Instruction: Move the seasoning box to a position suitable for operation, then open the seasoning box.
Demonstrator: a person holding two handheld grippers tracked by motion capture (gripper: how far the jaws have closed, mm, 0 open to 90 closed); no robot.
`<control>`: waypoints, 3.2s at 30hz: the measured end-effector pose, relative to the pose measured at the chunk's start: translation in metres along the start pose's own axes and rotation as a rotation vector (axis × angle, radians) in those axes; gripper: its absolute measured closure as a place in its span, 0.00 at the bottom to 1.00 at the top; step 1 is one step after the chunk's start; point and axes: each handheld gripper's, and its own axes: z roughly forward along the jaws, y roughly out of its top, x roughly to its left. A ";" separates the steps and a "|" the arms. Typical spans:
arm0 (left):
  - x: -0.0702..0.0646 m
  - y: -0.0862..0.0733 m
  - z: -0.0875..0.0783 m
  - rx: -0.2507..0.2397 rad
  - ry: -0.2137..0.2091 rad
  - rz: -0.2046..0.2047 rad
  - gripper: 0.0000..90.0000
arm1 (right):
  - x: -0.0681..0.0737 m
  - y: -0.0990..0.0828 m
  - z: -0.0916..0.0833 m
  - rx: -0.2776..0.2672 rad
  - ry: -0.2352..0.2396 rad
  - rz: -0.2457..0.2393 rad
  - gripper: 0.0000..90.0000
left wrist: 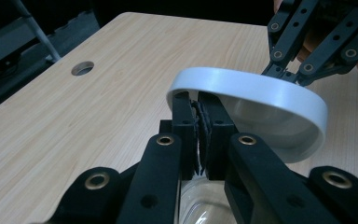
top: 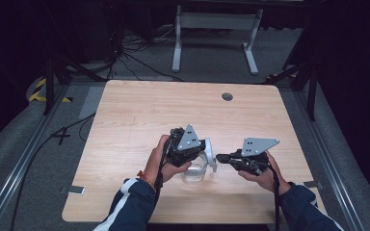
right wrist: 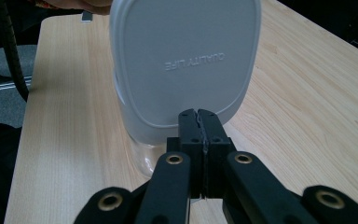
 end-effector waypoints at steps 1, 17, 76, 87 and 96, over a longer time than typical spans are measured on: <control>0.000 0.001 0.001 0.006 -0.007 -0.003 0.95 | 0.001 0.000 -0.001 -0.001 -0.002 0.001 1.00; 0.007 -0.002 -0.001 0.018 -0.011 0.010 0.95 | 0.002 -0.007 -0.013 0.002 -0.026 0.022 1.00; 0.044 -0.200 -0.112 0.302 0.260 -0.260 0.34 | -0.017 -0.090 -0.080 0.197 -0.236 0.103 0.66; 0.043 -0.210 -0.105 0.299 0.235 -0.310 0.27 | -0.024 -0.135 -0.102 0.186 -0.323 0.213 0.47; 0.047 -0.218 -0.107 0.261 0.215 -0.351 0.22 | -0.028 -0.164 -0.109 0.213 -0.357 0.297 0.36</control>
